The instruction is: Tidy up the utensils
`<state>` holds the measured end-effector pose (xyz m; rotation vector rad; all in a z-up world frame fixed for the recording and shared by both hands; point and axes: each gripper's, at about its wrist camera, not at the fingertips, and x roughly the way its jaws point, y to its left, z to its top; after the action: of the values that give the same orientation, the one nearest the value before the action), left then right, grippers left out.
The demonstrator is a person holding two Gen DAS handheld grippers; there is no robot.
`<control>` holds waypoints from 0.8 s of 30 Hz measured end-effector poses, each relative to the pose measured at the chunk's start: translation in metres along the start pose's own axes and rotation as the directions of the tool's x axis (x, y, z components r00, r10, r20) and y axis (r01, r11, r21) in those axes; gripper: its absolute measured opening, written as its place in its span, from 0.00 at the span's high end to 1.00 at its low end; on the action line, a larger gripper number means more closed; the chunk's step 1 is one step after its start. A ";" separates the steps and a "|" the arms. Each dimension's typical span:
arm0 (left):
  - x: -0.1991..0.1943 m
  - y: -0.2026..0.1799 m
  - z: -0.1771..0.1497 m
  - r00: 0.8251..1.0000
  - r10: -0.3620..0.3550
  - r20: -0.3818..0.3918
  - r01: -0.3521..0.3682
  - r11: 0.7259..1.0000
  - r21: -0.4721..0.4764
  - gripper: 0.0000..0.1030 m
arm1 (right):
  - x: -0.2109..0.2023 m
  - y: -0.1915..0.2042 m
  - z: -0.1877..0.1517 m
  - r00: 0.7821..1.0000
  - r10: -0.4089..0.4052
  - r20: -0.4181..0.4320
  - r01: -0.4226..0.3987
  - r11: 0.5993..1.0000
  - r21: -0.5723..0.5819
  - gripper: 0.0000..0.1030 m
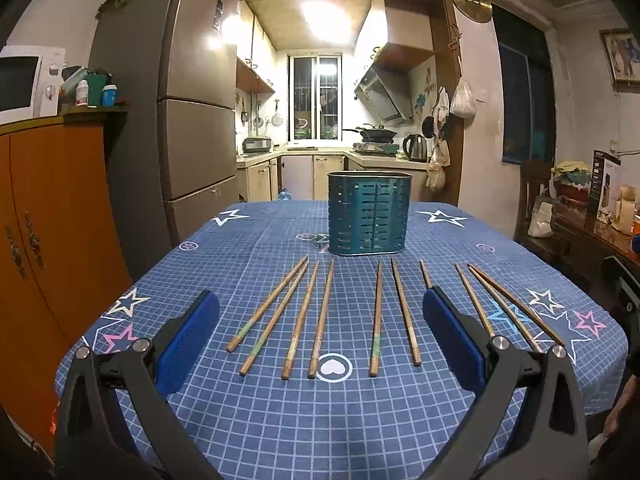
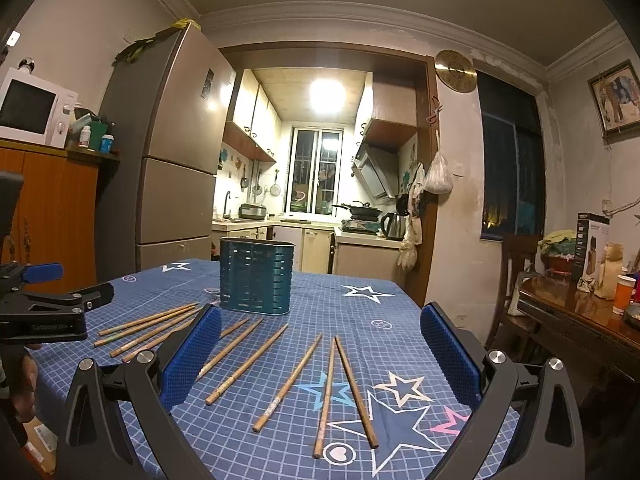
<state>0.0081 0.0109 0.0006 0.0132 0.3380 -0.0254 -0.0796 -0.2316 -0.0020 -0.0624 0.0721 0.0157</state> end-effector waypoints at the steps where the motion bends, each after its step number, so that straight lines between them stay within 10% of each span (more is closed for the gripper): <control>1: 0.000 0.000 0.000 1.000 -0.003 0.002 0.003 1.000 0.001 0.05 | 0.000 -0.001 0.000 1.000 -0.001 -0.001 0.001 1.000 0.002 0.03; 24: 0.000 -0.006 0.001 1.000 -0.002 0.009 0.002 1.000 0.013 0.05 | 0.006 -0.001 -0.003 0.999 0.001 -0.038 -0.001 1.000 0.004 0.03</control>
<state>0.0081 0.0050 0.0010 0.0254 0.3291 -0.0293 -0.0742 -0.2327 -0.0057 -0.0590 0.1100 0.0157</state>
